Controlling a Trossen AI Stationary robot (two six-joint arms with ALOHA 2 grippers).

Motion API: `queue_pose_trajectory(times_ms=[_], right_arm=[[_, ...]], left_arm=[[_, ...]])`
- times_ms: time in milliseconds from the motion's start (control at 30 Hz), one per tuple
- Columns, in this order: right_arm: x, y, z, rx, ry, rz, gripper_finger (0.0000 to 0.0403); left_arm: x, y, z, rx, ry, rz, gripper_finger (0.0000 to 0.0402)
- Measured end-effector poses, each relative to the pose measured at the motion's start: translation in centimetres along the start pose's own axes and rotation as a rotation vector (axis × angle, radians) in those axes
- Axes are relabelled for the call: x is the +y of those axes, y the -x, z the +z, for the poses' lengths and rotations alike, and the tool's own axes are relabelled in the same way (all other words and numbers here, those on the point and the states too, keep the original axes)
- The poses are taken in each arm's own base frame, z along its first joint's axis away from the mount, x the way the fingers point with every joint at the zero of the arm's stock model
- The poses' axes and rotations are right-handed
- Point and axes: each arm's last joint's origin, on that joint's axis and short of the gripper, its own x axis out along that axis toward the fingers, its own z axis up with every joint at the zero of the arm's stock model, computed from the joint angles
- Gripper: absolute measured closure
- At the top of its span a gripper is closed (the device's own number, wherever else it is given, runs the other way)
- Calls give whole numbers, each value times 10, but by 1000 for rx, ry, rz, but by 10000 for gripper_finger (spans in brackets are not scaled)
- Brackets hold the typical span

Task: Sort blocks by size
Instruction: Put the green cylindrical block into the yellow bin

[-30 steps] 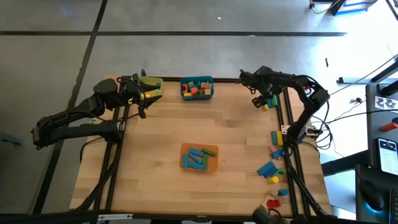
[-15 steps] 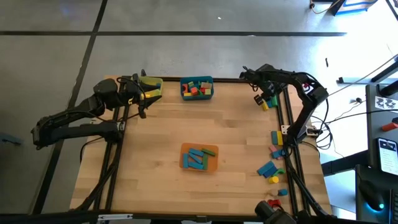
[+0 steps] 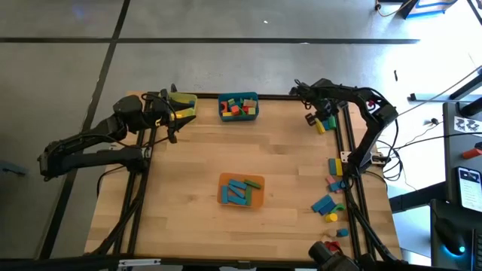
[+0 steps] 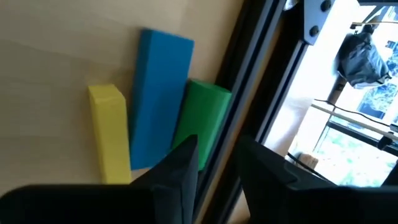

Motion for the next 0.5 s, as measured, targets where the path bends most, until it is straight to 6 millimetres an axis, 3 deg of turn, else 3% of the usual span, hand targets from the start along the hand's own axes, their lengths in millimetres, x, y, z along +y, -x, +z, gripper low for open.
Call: queue_pose_trajectory(times_ms=[500], right_arm=[[11, -18, 6, 49, -26, -72, 294]], left_arm=[[0, 0, 0, 2, 0, 0, 219]])
